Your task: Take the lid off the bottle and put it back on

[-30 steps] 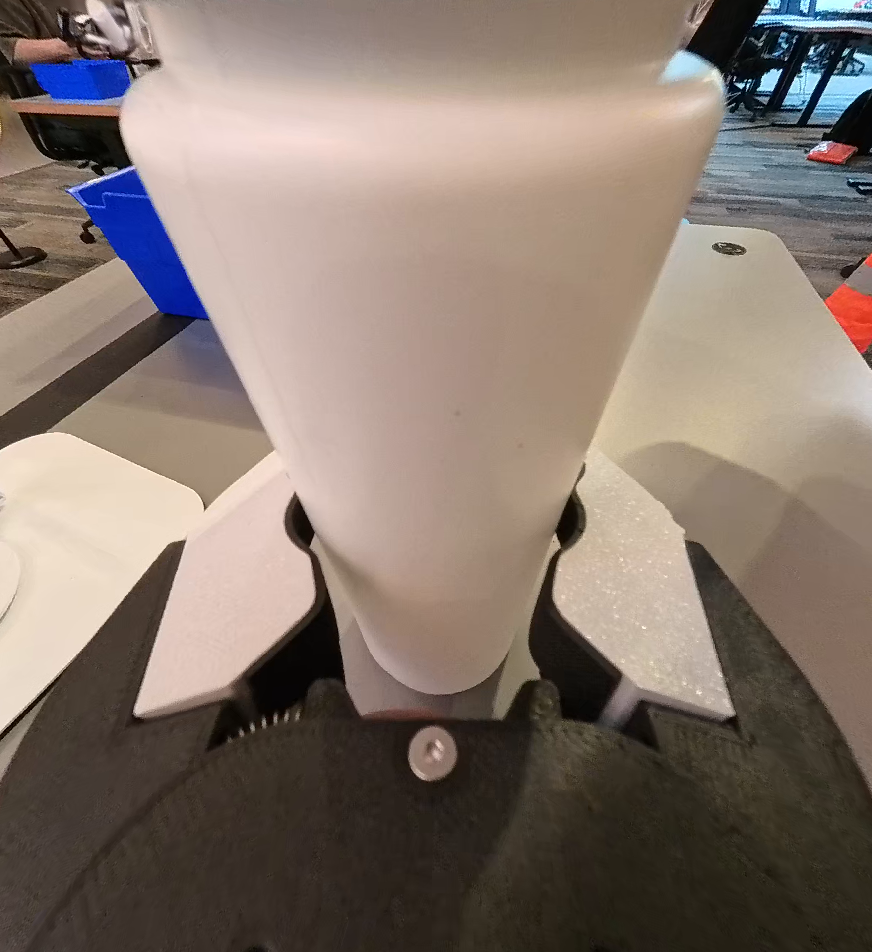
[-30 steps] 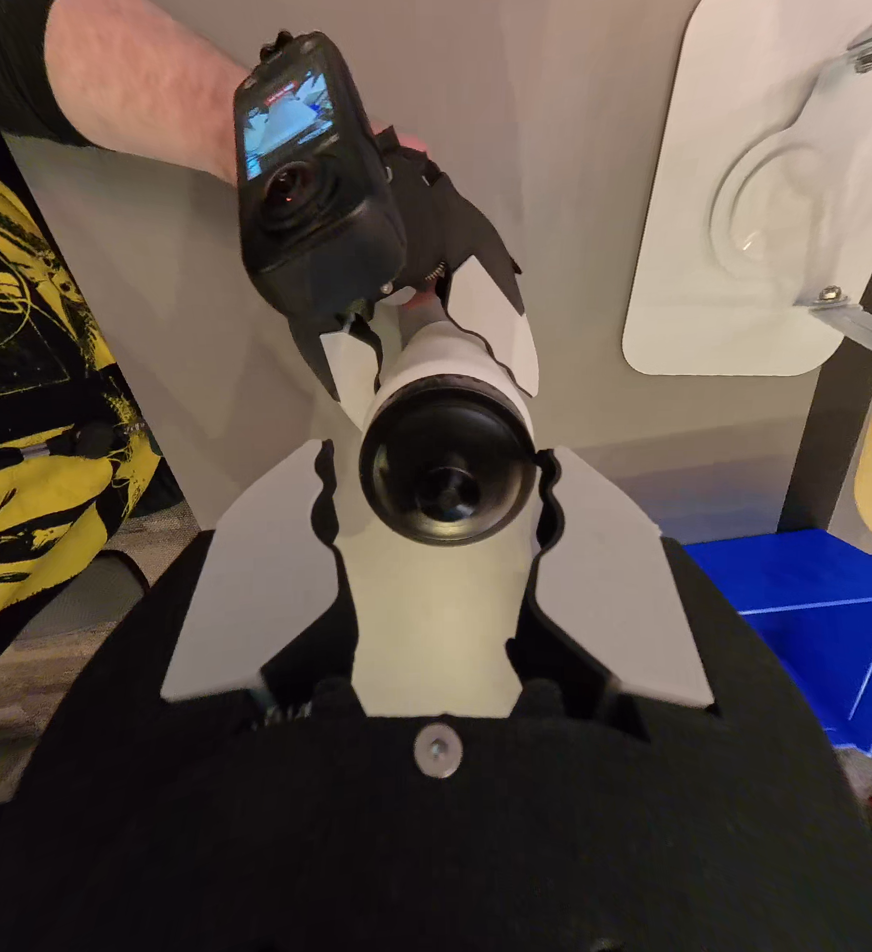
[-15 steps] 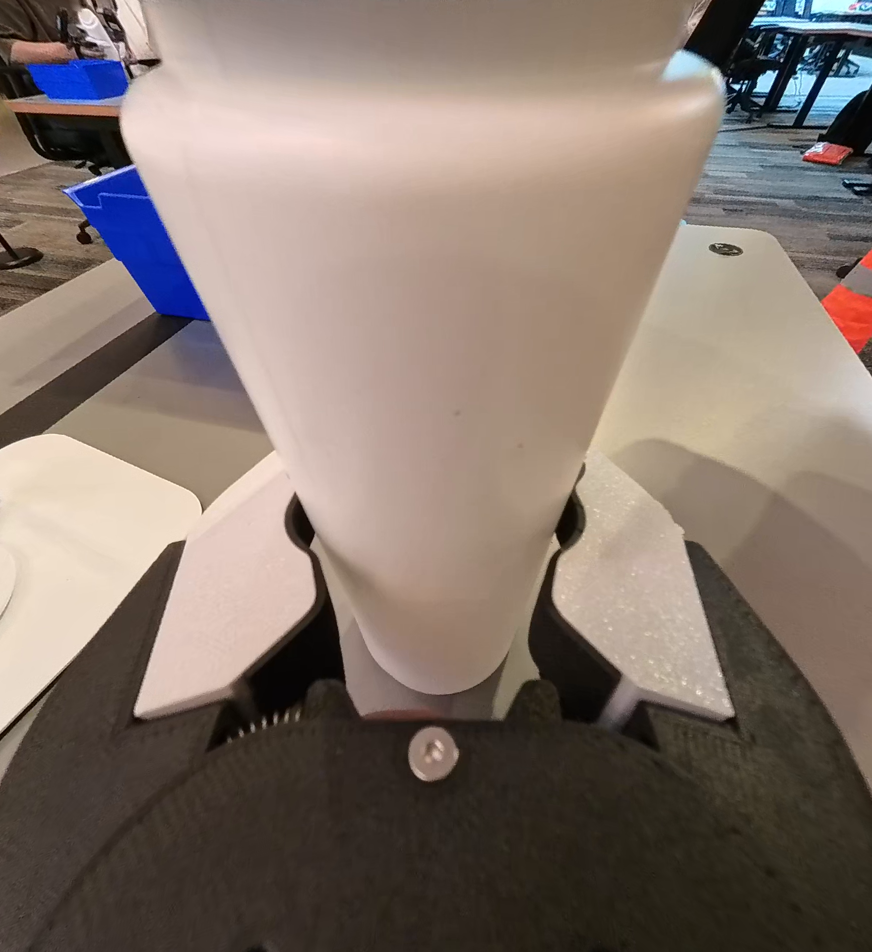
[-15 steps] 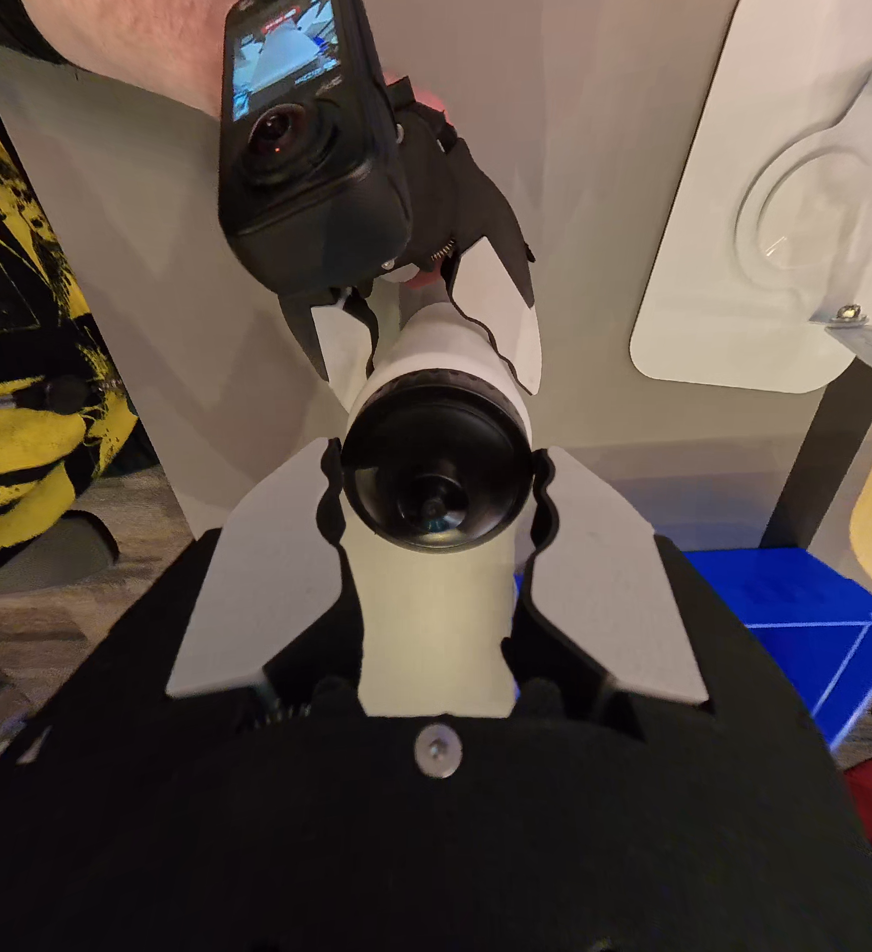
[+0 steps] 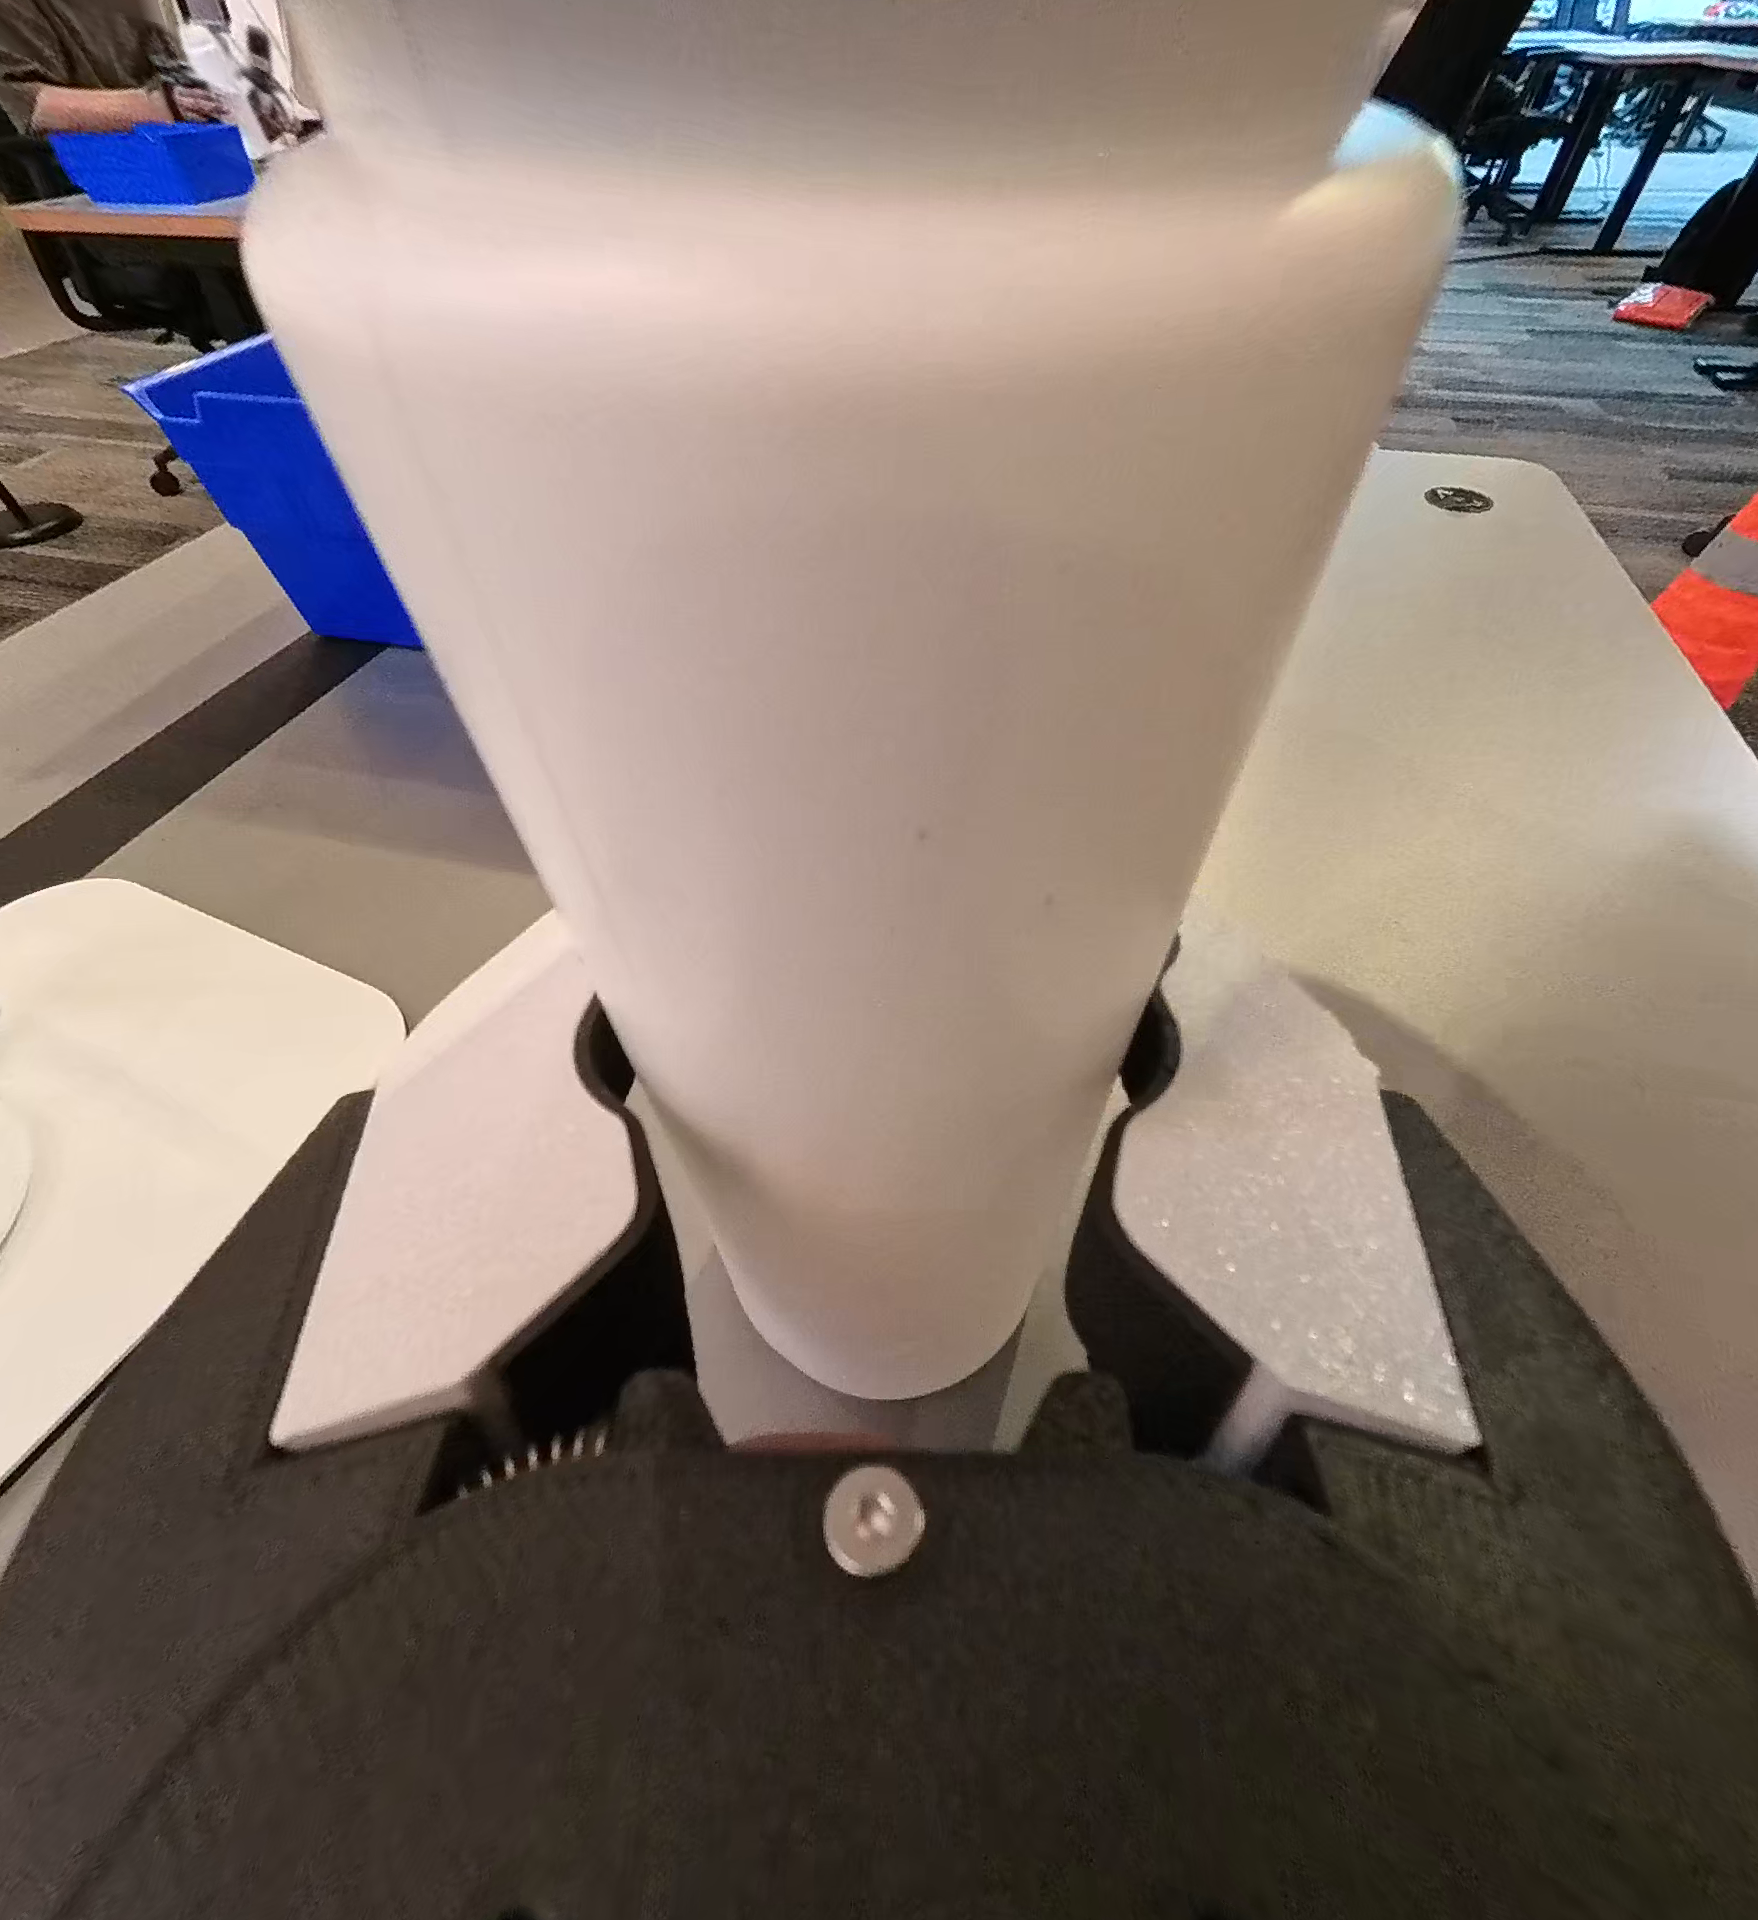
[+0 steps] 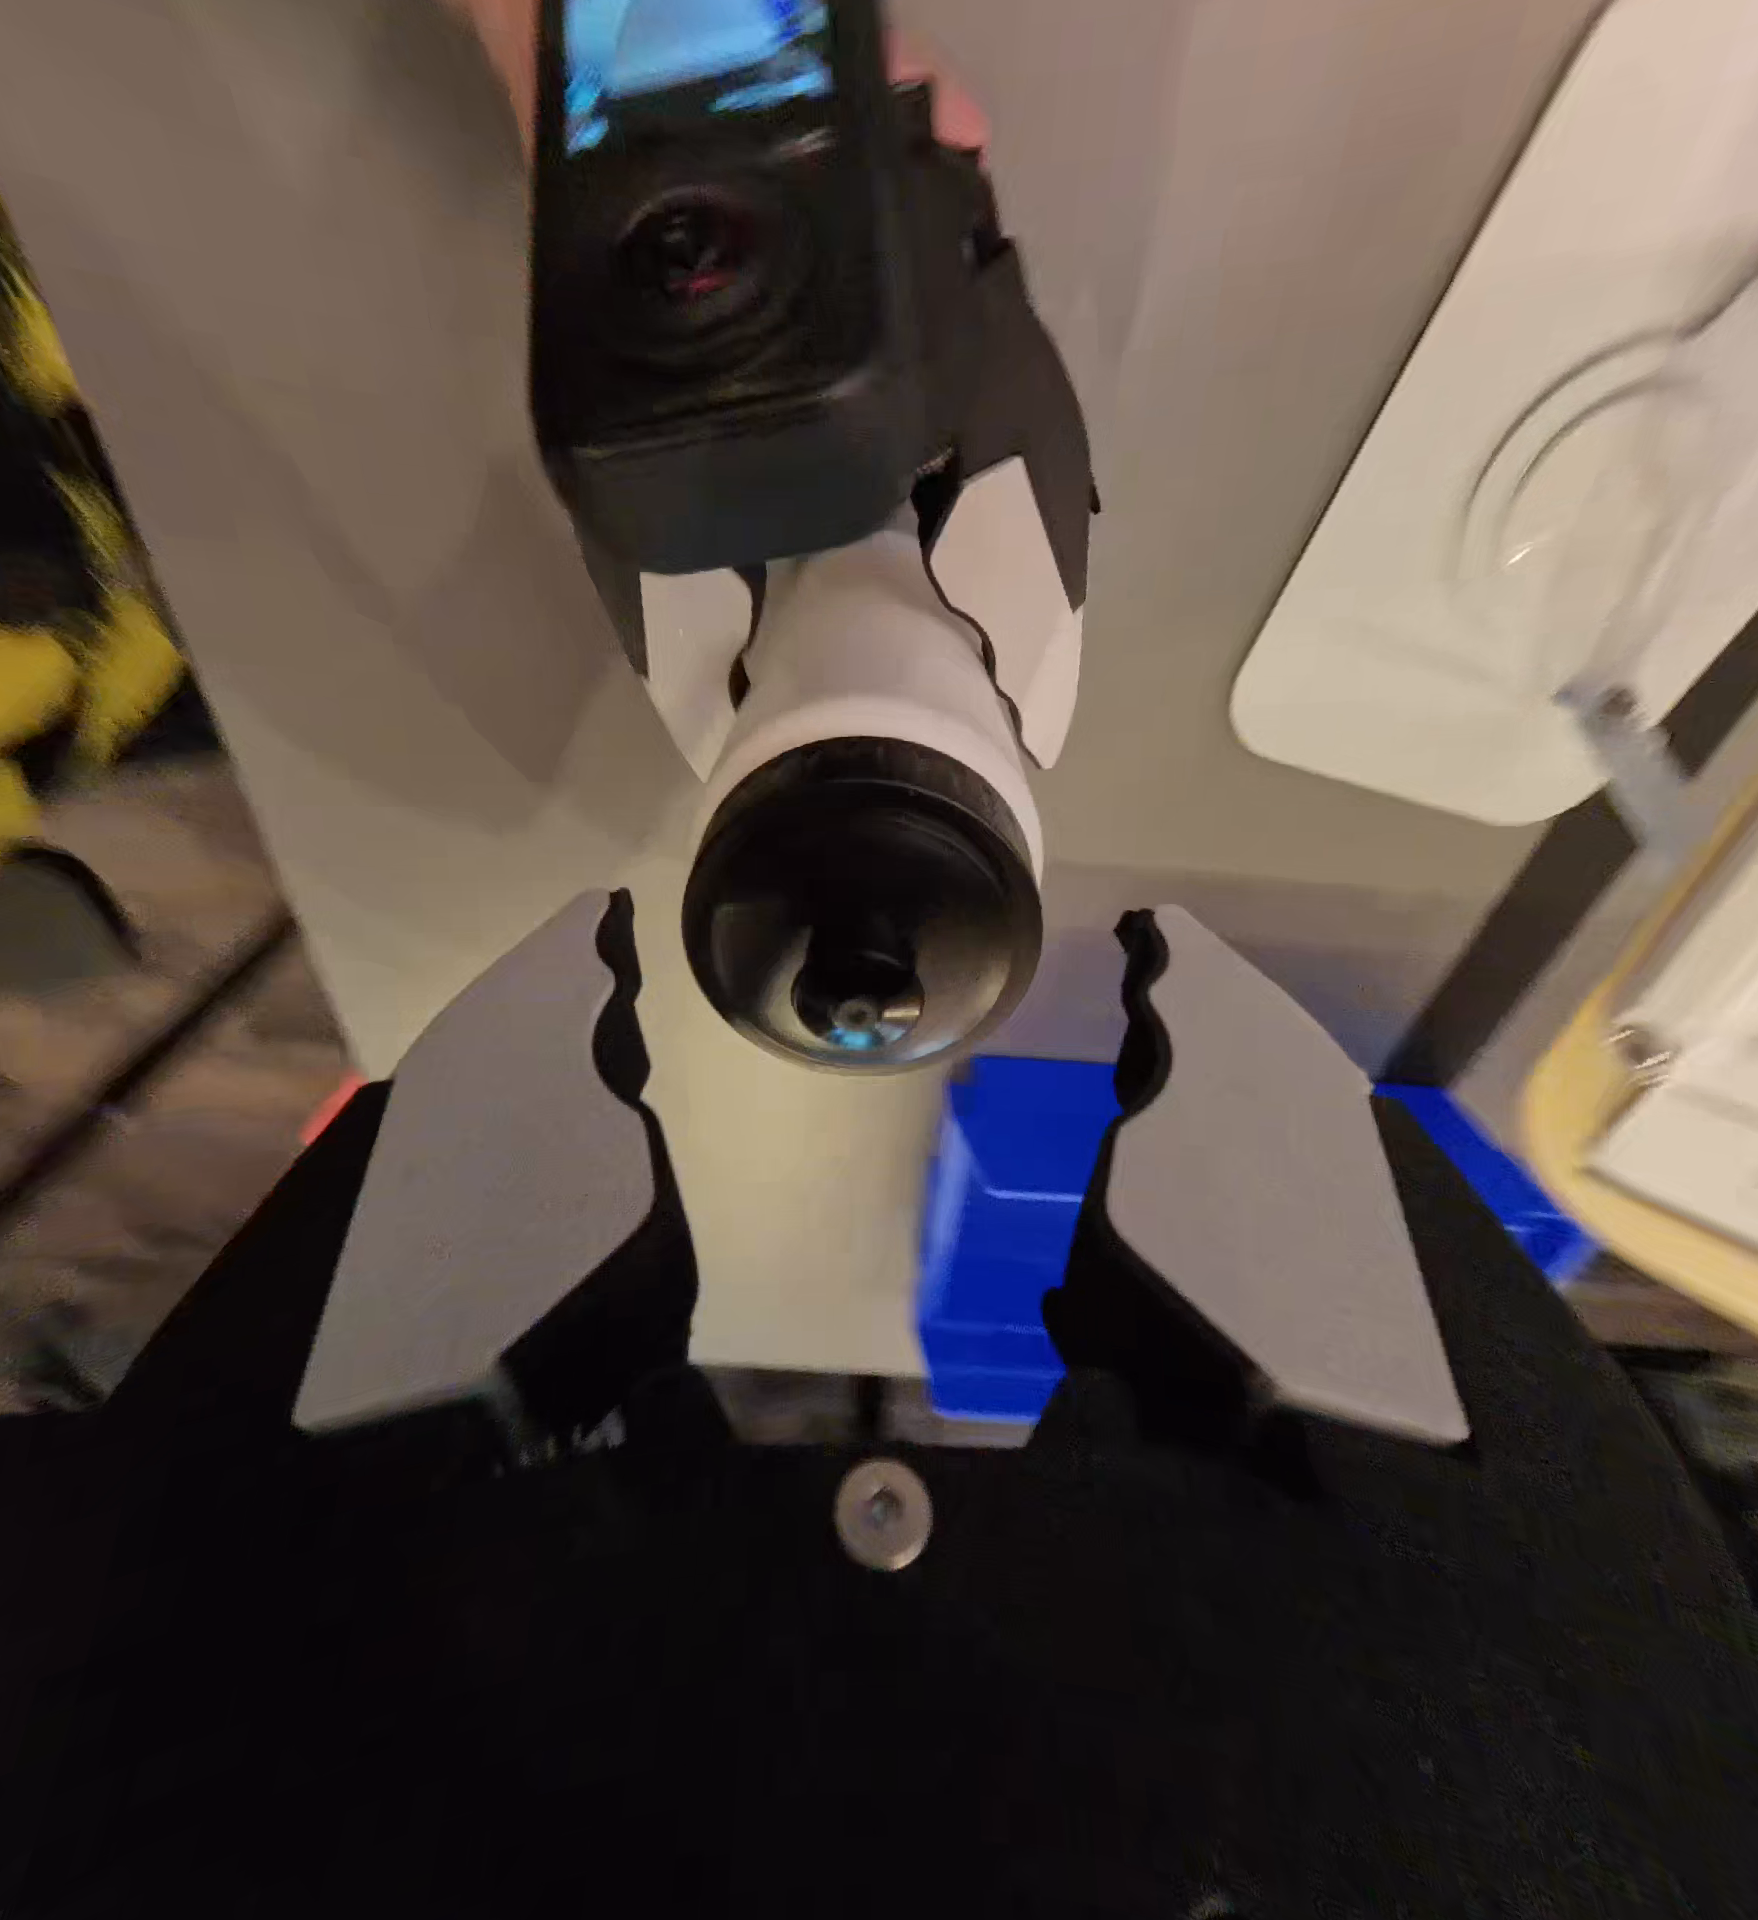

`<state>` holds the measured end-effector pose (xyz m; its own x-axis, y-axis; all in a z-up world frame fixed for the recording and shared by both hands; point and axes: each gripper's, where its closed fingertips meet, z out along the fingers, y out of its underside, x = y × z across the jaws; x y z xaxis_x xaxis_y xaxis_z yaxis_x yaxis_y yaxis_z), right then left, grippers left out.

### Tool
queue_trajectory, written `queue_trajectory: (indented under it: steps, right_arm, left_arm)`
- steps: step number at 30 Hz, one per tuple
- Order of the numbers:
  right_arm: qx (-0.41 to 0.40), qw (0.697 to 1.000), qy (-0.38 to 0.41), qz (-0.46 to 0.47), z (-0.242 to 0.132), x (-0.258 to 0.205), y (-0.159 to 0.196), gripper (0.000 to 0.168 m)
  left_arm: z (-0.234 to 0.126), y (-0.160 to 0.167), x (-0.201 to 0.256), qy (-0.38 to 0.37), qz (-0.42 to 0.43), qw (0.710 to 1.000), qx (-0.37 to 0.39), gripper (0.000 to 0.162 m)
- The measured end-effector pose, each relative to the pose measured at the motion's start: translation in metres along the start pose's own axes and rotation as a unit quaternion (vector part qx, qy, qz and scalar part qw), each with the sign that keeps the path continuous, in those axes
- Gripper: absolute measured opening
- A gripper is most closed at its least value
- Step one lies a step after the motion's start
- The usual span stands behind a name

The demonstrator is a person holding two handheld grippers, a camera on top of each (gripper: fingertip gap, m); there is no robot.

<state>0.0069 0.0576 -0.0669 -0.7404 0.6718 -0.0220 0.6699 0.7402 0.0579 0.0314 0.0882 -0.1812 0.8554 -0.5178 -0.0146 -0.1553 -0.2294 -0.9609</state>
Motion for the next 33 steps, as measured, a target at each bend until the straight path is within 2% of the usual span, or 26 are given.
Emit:
queue_trajectory:
  steps: [1, 5, 8, 13, 16, 20, 23, 27, 29, 31, 33]
  right_arm:
    - [0.024, 0.999, -0.004, 0.043, -0.002, 0.002, 0.001, 0.084]
    - [0.109, 0.983, -0.042, 0.142, -0.004, -0.003, 0.001, 0.069]
    - [0.102, 0.981, -0.042, 0.162, 0.006, -0.007, 0.005, 0.075]
    - [0.085, 0.985, -0.025, 0.146, 0.012, -0.005, 0.005, 0.071]
    - [0.070, 0.993, -0.017, 0.095, 0.011, -0.005, 0.005, 0.071]
    - [0.002, 0.999, -0.009, -0.049, 0.011, -0.006, 0.009, 0.071]
    - [-0.077, 0.982, 0.014, -0.174, 0.010, -0.004, 0.011, 0.071]
    - [-0.191, 0.946, 0.067, -0.253, 0.008, -0.003, 0.013, 0.071]
    - [-0.197, 0.947, 0.078, -0.243, 0.007, -0.002, 0.013, 0.070]
    - [-0.159, 0.966, 0.073, -0.189, 0.005, -0.003, 0.010, 0.071]
    - [-0.096, 0.989, 0.061, -0.093, 0.000, -0.002, 0.005, 0.086]
  left_arm:
    - [0.000, 0.000, 0.000, 0.000, 0.000, 1.000, 0.000, 0.094]
    - [0.000, 0.000, 0.000, 0.000, -0.002, 1.000, 0.001, 0.094]
    - [0.000, 0.000, 0.000, 0.000, -0.001, 1.000, 0.001, 0.094]
    - [0.000, 0.000, 0.000, -0.001, -0.001, 1.000, 0.000, 0.094]
    - [0.000, 0.000, 0.000, 0.001, 0.000, 1.000, 0.001, 0.094]
    - [0.000, 0.000, 0.001, 0.000, 0.002, 1.000, 0.000, 0.094]
    - [0.000, 0.000, 0.000, 0.000, 0.002, 1.000, 0.000, 0.094]
    - [0.000, 0.000, 0.001, 0.001, 0.007, 1.000, 0.000, 0.094]
    - [0.000, 0.000, 0.002, 0.002, 0.005, 1.000, -0.001, 0.094]
    - [0.000, 0.000, 0.001, 0.002, 0.001, 1.000, -0.001, 0.094]
    - [0.001, 0.000, 0.002, 0.003, 0.001, 1.000, -0.001, 0.094]
